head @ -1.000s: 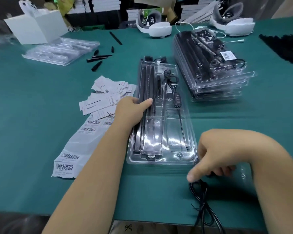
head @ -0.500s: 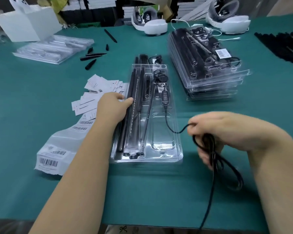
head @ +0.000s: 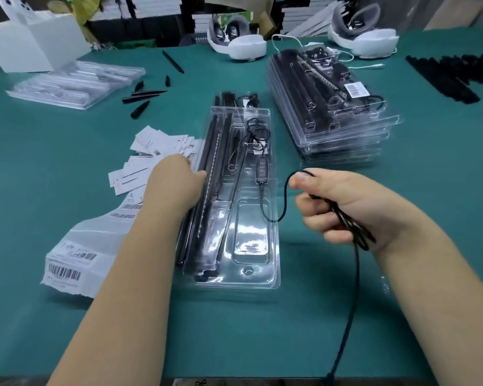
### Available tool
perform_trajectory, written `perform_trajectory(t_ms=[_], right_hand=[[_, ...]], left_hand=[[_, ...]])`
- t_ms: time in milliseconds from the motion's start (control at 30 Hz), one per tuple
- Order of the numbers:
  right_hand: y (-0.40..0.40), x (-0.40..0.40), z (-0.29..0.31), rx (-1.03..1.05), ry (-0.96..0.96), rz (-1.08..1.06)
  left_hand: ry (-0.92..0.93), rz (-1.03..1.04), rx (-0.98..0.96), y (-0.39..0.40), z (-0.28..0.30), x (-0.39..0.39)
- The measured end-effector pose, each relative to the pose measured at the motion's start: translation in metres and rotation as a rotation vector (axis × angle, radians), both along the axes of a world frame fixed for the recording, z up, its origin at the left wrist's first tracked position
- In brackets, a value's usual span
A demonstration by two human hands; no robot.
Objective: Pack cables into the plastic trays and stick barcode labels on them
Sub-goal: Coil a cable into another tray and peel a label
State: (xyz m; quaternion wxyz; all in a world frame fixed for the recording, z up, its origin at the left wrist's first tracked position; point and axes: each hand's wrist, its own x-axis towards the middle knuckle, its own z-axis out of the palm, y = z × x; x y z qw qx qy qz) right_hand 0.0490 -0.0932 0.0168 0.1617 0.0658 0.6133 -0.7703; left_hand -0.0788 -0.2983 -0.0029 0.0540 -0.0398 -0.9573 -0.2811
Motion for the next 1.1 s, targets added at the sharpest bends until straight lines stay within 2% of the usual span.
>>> perform_trajectory(t_ms=[67,133,167,200,267,300,367,433,467,533,700,867,967,1100], right_hand=[[0.001,-0.002,-0.001,-0.426,-0.140,0.139],[0.005,-0.002,0.005,-0.646,-0.154,0.148],[0.006,-0.002,0.006,-0.675,-0.161,0.095],[0.005,-0.004,0.003,-0.636,-0.157,0.029],[0.008,-0.008,0.000,-0.220,-0.075,-0.219],[0.009,-0.009,-0.001,0.032,0.051,-0.369],[0.010,-0.012,-0.002,0.396,0.346,-0.590],[0.010,-0.013,-0.004,0.682,0.586,-0.709],[0.011,-0.013,-0.005,0.719,0.644,-0.757],[0.012,-0.014,-0.005,0.623,0.671,-0.835],[0.020,-0.013,-0.004,0.615,0.600,-1.001],[0.019,-0.015,-0.008,0.669,0.611,-0.902],[0.017,-0.014,-0.008,0.640,0.700,-0.853],[0.014,-0.015,-0.007,0.655,0.811,-0.824]], left_hand=[[0.086,-0.002,-0.044,0.004,0.000,0.005],[0.131,-0.084,-0.051,0.007,0.002,0.010],[0.132,-0.153,-0.032,0.009,0.003,0.012],[0.106,-0.236,-0.016,0.009,0.005,0.015],[-0.045,-0.432,-0.075,0.009,0.010,0.023],[-0.146,-0.511,-0.136,0.007,0.013,0.026],[-0.286,-0.551,-0.217,0.003,0.019,0.030],[-0.313,-0.537,-0.231,0.001,0.023,0.032],[-0.308,-0.542,-0.237,0.001,0.024,0.032],[-0.309,-0.536,-0.216,0.003,0.023,0.033],[-0.307,-0.425,-0.137,0.005,0.019,0.031],[-0.201,-0.395,-0.337,0.017,0.013,0.036],[-0.192,-0.438,-0.240,0.022,0.018,0.037],[-0.102,-0.663,-0.090,0.051,0.029,0.041]])
